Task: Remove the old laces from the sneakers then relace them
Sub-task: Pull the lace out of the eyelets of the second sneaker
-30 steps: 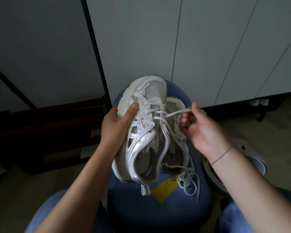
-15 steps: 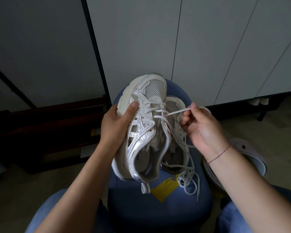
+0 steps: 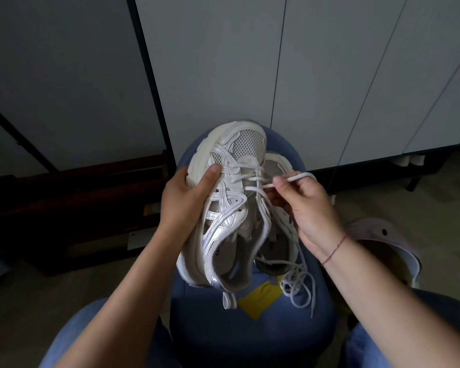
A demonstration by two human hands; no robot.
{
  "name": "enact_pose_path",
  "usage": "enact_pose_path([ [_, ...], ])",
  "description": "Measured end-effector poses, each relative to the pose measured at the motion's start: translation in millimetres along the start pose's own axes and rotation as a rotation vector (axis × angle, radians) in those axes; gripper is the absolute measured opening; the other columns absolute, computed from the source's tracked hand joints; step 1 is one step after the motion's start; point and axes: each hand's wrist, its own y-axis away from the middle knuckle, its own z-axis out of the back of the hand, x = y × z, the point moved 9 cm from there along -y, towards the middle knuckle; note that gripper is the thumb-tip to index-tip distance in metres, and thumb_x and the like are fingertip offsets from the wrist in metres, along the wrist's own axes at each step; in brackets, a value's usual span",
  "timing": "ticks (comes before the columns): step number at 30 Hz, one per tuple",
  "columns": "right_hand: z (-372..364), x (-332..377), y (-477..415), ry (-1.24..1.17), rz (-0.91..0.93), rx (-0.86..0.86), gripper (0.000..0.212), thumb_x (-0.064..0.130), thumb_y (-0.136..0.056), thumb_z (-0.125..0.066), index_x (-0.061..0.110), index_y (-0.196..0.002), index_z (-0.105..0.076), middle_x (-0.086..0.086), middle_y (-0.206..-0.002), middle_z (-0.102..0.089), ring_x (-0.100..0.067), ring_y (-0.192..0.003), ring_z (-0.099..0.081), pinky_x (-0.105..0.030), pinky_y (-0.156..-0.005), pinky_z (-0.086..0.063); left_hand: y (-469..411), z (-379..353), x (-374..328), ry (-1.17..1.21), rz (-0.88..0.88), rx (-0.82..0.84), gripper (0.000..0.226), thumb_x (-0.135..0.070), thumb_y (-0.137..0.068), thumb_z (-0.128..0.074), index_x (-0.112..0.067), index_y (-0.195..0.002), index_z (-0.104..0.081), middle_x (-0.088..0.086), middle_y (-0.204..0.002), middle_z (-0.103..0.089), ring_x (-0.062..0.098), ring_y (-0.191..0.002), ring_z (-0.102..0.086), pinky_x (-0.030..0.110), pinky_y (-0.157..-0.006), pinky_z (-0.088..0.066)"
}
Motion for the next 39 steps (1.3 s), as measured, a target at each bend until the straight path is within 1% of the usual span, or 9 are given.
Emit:
enact_pose_path([
  [7,7.7,5.4,-8.1,-0.248,-0.083,0.005,0.036,0.017,-0.102,-0.036,0.002,-0.076,-0.055,-0.009,-0.067,-0.071,-0.016,-0.058,-0.068,-0.022,-0.055,-0.054,-3.0,8.5,-1.1,0.006,0.008,-0.031,0.034,-0.051,-0.083,-0.07,-0.028,-0.109,-0.067,-0.011,-0.098,-0.074,-0.001,-0.087,-0.07,0.015,-0.073,-0.053],
  [10,10.2,0.4,-6.7,0.09,-0.144,0.098,0.029,0.017,-0.1,-0.043,0.004,-0.077,-0.056,-0.005,-0.06,-0.069,-0.013,-0.05,-0.063,-0.021,-0.049,-0.048,-5.8,16.8,-0.4,-0.005,0.012,-0.067,0.026,-0.053,-0.083,-0.069,-0.033,-0.1,-0.066,-0.011,-0.097,-0.074,-0.001,-0.086,-0.07,0.021,-0.078,-0.053],
  [14,-9.4,-28.5,10.3,0.564,-0.28,0.394,0.023,0.02,-0.097,-0.051,0.009,-0.078,-0.054,-0.004,-0.057,-0.066,-0.013,-0.044,-0.058,-0.016,-0.042,-0.039,-7.5,23.5,-1.4,-0.038,0.001,-0.102,0.032,-0.055,-0.081,-0.07,-0.033,-0.104,-0.065,-0.012,-0.098,-0.074,-0.001,-0.086,-0.07,0.021,-0.078,-0.053],
  [20,-10.2,3.5,7.7,0.869,0.016,0.262,0.044,0.039,-0.095,-0.05,0.005,-0.069,-0.062,-0.005,-0.054,-0.065,-0.013,-0.044,-0.058,-0.026,-0.052,-0.049,-6.3,16.8,-6.2,-0.16,-0.067,-0.072,0.039,-0.053,-0.08,-0.072,-0.027,-0.108,-0.066,-0.014,-0.095,-0.072,-0.008,-0.082,-0.066,0.004,-0.063,-0.046],
  [23,-10.1,28.4,10.5,0.824,0.258,0.129,0.036,0.042,-0.09,-0.055,0.013,-0.071,-0.064,0.001,-0.055,-0.062,-0.006,-0.046,-0.055,-0.029,-0.055,-0.049,-4.4,9.4,-7.6,-0.22,-0.091,-0.036,0.041,-0.054,-0.079,-0.072,-0.028,-0.11,-0.066,-0.018,-0.095,-0.071,-0.011,-0.083,-0.065,0.002,-0.063,-0.045],
  [26,-17.7,35.8,13.9,0.741,0.409,0.152,0.011,0.031,-0.087,-0.065,0.021,-0.086,-0.068,0.006,-0.067,-0.063,-0.006,-0.062,-0.059,-0.025,-0.06,-0.05,-2.2,2.6,-8.1,-0.286,-0.11,-0.009,0.038,-0.058,-0.078,-0.072,-0.031,-0.104,-0.064,-0.018,-0.092,-0.07,-0.007,-0.083,-0.066,0.016,-0.072,-0.051],
  [29,-23.6,32.5,17.0,0.767,0.456,0.166,0.015,0.03,-0.083,-0.071,0.02,-0.094,-0.069,0.005,-0.065,-0.057,-0.008,-0.063,-0.054,-0.02,-0.061,-0.046,0.7,-2.3,-10.0,-0.341,-0.136,-0.003,0.045,-0.061,-0.078,-0.071,-0.027,-0.105,-0.065,-0.015,-0.094,-0.071,0.001,-0.088,-0.067,0.033,-0.082,-0.056],
  [36,-27.0,31.1,18.8,0.913,0.465,0.148,0.029,0.04,-0.078,-0.074,0.02,-0.067,-0.055,0.007,-0.045,-0.034,-0.012,-0.047,-0.038,-0.032,-0.049,-0.038,8.4,-12.1,-17.2,-0.529,-0.209,0.002,0.062,-0.08,-0.07,-0.061,-0.022,-0.092,-0.06,-0.008,-0.079,-0.068,0.012,-0.075,-0.066,0.043,-0.068,-0.054],
  [39,-29.9,27.0,18.9,0.956,0.428,0.195,0.03,0.042,-0.08,-0.071,0.021,-0.065,-0.055,0.006,-0.041,-0.035,-0.012,-0.045,-0.04,-0.032,-0.048,-0.037,9.7,-15.4,-19.5,-0.609,-0.239,0.003,0.061,-0.08,-0.072,-0.059,-0.022,-0.091,-0.057,-0.007,-0.075,-0.066,0.015,-0.072,-0.065,0.042,-0.063,-0.053],
])
